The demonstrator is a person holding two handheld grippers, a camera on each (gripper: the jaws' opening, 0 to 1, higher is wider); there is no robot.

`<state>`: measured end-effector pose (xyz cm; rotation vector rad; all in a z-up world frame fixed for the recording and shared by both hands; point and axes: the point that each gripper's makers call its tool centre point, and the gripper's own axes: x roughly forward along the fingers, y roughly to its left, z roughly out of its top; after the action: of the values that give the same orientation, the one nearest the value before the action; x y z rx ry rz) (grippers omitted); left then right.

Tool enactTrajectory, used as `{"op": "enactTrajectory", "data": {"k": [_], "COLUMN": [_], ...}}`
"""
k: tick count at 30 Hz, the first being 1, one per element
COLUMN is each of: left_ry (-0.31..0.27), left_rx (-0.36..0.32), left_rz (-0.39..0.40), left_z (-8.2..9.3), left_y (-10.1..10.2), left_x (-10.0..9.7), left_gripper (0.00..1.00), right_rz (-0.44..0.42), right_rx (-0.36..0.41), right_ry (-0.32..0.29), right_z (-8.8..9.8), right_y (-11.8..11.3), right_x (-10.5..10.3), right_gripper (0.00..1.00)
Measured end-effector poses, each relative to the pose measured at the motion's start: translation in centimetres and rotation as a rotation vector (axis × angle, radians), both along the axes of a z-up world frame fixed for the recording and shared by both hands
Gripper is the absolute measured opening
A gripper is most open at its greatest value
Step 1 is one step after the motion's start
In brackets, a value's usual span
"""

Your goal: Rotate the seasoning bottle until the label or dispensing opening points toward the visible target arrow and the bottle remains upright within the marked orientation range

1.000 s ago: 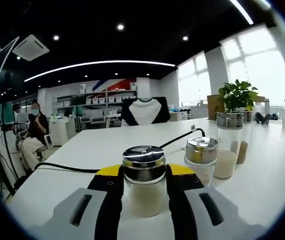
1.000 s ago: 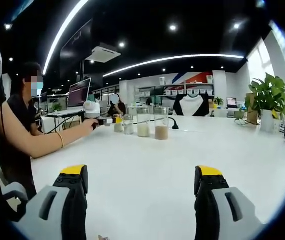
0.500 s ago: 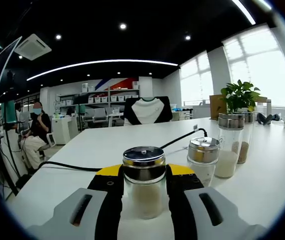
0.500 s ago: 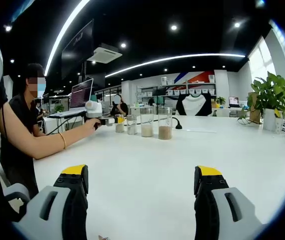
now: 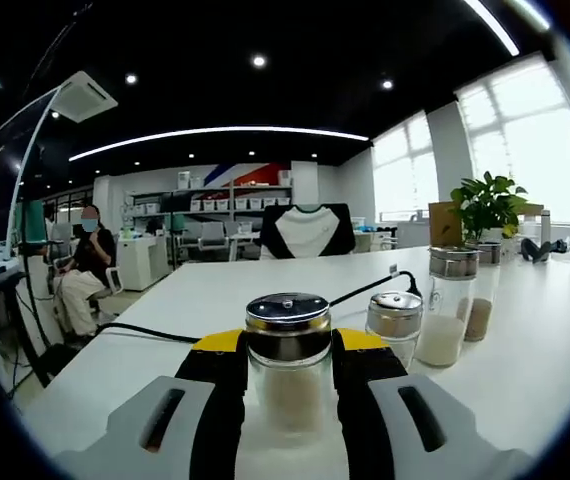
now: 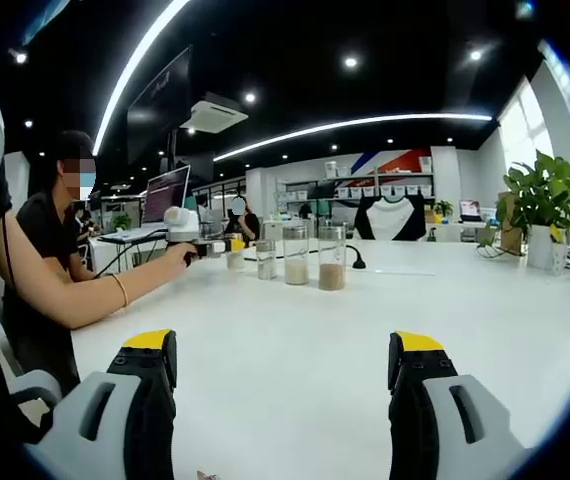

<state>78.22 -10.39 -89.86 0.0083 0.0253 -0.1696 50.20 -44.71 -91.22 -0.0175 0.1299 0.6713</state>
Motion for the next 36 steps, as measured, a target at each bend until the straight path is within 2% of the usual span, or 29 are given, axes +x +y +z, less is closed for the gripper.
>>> {"op": "enactTrajectory", "data": {"k": [3,5,11,14,17,18,20,22,24,25,28,31,36], "left_ry": [-0.004,0.014,0.017,0.011,0.005,-0.004,-0.01,0.0,-0.027,-0.025,-0.034,-0.06,-0.07], "left_rx": [-0.016,-0.003,0.01,0.023,0.029,0.048,0.079,0.068,0.071,0.099,0.121,0.164,0.141], "left_rz": [0.009,0.0,-0.024,-0.039,-0.052,-0.061,-0.061,-0.097,-0.11,-0.129,-0.147,-0.128,-0.156], "left_z": [0.2,-0.1,0.1,0.4,0.8,1.0,1.2,1.3,1.7,1.7,1.8,2.0,2.0], "left_y": [-0.1,-0.7,-1.0,-1.7,-1.9,-2.2,-2.9,-3.6,-4.1,-4.6,-5.5,-5.8,-6.6], "left_x": [-0.4,-1.0,-2.1,-3.9,-3.9,-4.4,-6.5,-7.4,-8.1,-8.6,-9.7,-10.8,-12.0], "left_gripper": [0.35,0.35,0.35,0.35,0.35,0.35,0.35,0.35,0.35,0.35,0.35,0.35,0.35], "right_rz": [0.014,0.025,0.054,0.06,0.066,0.069,0.075,0.078,0.082,0.084,0.092,0.103,0.108], "right_rx": [-0.001,0.003,0.012,0.017,0.023,0.025,0.031,0.034,0.035,0.037,0.039,0.033,0.031], "right_ry": [0.006,0.009,-0.006,-0.002,-0.011,-0.014,-0.018,-0.019,-0.022,-0.025,-0.026,-0.025,-0.023], "right_z": [-0.1,-0.1,0.3,0.4,0.6,0.6,0.8,0.9,1.0,1.0,1.1,1.0,0.9], "right_y": [0.2,0.4,0.6,0.7,0.8,0.9,1.0,1.2,1.4,1.5,1.9,2.3,2.5], "right_x": [-0.2,-0.3,-0.5,-0.5,-0.4,-0.4,-0.4,-0.4,-0.4,-0.4,-0.5,-0.7,-0.9], "right_gripper": [0.88,0.88,0.88,0.88,0.88,0.88,0.88,0.88,0.88,0.88,0.88,0.88,0.88]}}
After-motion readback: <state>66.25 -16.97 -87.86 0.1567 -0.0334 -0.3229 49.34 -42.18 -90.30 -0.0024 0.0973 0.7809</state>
